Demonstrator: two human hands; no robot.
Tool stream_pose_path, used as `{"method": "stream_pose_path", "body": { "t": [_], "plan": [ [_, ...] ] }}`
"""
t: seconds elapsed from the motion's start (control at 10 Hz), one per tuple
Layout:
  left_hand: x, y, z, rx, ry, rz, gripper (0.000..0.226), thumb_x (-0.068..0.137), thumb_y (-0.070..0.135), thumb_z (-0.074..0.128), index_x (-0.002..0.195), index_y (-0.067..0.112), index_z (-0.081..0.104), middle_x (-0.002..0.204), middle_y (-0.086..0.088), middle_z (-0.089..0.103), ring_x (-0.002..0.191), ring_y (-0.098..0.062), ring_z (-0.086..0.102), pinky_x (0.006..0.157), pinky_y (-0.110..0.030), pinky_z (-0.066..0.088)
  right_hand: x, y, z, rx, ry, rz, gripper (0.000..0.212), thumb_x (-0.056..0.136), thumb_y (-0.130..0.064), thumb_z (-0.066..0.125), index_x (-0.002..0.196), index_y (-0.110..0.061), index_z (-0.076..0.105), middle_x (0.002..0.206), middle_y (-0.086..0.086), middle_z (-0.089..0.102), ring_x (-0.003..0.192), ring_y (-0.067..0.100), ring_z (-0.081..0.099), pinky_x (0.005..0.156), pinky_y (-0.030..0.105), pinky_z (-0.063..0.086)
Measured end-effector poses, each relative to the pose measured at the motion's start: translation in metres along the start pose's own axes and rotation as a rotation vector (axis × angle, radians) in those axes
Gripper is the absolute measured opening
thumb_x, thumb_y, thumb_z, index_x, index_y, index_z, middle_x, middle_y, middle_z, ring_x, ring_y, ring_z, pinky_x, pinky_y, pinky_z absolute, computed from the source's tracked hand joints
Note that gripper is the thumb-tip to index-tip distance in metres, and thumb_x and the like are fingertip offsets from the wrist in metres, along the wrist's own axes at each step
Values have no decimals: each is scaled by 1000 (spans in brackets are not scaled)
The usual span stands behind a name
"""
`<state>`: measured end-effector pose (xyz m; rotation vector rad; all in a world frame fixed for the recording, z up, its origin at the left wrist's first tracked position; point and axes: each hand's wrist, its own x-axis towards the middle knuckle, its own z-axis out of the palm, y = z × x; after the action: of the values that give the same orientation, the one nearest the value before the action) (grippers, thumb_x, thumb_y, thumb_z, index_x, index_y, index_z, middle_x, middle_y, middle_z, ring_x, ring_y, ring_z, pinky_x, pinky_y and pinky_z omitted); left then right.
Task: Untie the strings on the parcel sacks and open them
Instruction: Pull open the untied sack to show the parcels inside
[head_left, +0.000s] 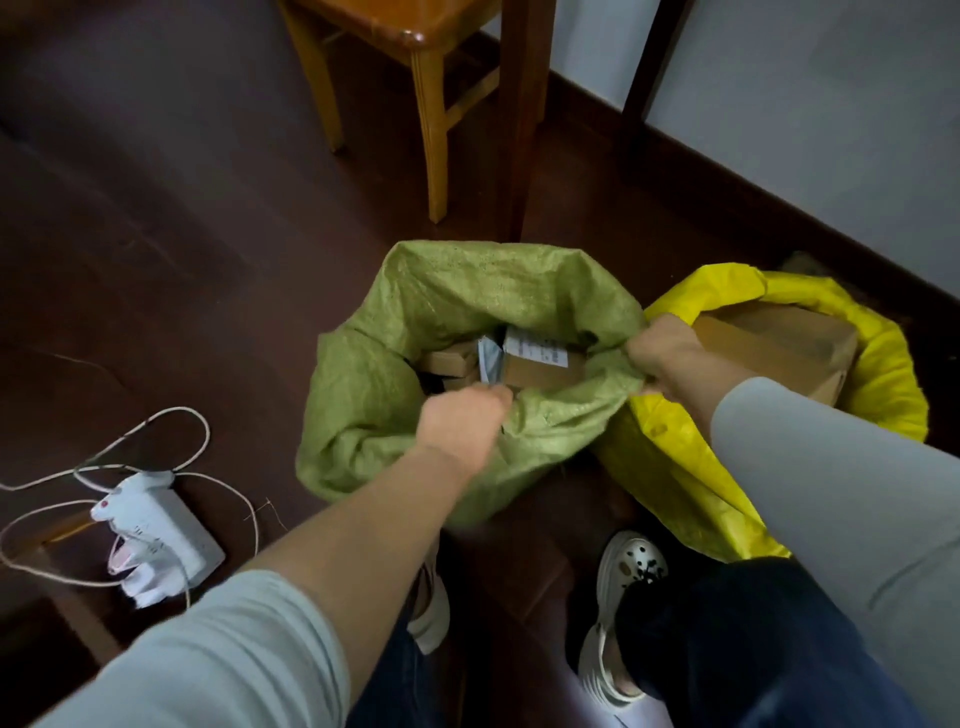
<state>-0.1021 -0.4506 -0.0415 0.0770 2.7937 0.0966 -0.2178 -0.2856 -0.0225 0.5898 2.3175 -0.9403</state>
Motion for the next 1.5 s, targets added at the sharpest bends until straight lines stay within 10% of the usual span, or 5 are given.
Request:
{"method": "stream_pose_path", "body": {
  "t": [0.2,0.4,0.8,1.1,1.5],
  "plan": [
    [14,-25,-25,47,190,-159,29,95,8,39,122,15,48,122,-9,45,92,-31,61,60,-33,38,-2,-13,-10,1380,-503,292,42,99,-21,27,135,-4,39,135,21,49,126,40,44,96,65,32],
    [-27,-17,16,-86,-34,-134,46,90,37,46,131,16,36,126,-7,37,115,-26,45,78,-38,47,4,-11,15,1608,-345,375,43,97,-25,34,133,-5,45,131,21,51,122,37,49,102,53,37],
    [-2,-37,7,-1064,305,-1387,99,69,50,74,141,10,19,150,-18,10,138,-34,13,112,-45,15,-1,-9,43,-147,247,-180,61,86,-8,55,139,1,25,142,22,35,132,37,35,106,43,31],
    [12,-62,62,-1389,-130,-1197,96,75,52,68,141,-2,26,146,-22,33,132,-40,36,108,-47,34,-25,-19,94,-1012,-126,-940,50,86,-33,57,133,-29,44,136,4,43,135,25,30,114,52,-7],
    [20,-98,60,-2346,253,-1319,81,79,77,27,124,15,56,120,-12,62,110,-34,59,91,-56,48,-14,8,97,-1241,-321,-696,30,82,-6,50,109,-17,49,97,2,63,107,27,56,111,61,-2]
  ]
}}
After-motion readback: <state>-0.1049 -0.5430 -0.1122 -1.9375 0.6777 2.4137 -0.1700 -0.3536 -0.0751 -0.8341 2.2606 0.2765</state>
